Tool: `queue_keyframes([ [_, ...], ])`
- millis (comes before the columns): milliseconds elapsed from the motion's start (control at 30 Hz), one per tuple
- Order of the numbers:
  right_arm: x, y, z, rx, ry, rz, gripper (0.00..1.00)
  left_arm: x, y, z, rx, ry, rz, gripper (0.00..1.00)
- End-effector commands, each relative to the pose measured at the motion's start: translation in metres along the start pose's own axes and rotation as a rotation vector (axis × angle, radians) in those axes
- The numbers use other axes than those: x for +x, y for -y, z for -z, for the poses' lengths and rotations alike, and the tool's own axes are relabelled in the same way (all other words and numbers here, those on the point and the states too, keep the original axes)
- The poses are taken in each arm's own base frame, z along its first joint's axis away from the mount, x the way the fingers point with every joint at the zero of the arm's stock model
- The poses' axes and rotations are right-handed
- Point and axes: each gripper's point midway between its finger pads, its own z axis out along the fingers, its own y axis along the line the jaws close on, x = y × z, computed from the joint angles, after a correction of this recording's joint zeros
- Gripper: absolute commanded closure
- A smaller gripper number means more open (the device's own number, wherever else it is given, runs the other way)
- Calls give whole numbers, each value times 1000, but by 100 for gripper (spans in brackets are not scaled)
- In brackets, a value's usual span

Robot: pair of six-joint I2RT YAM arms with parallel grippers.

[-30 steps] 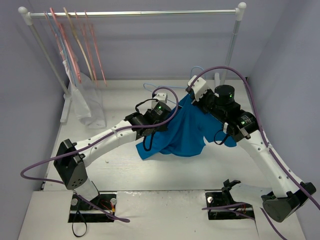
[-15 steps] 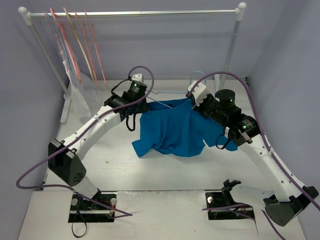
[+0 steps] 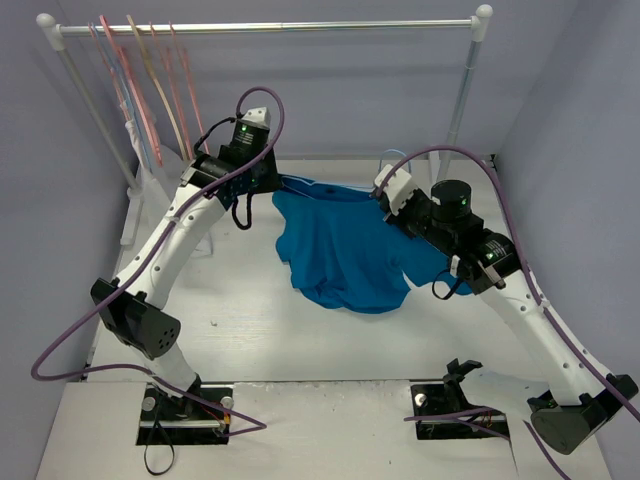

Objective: Place the t-shirt on the hanger

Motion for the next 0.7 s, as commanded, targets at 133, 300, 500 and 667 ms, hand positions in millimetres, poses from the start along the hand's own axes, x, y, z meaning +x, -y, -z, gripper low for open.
queue_keyframes([
  [133,-17,26,3,107,50,13,100,-29,-28,30,-97,83,-37,100],
  [300,-35,19,-10,58,86,12,100,-30,-13,40,-90,116,-92,100],
  [500,-65,15,-22,68,135,23,100,-32,15,58,-53,147,-155,100],
  [667,-95,26,-22,106,242,-21,100,-34,30,70,-15,161,-164,100],
])
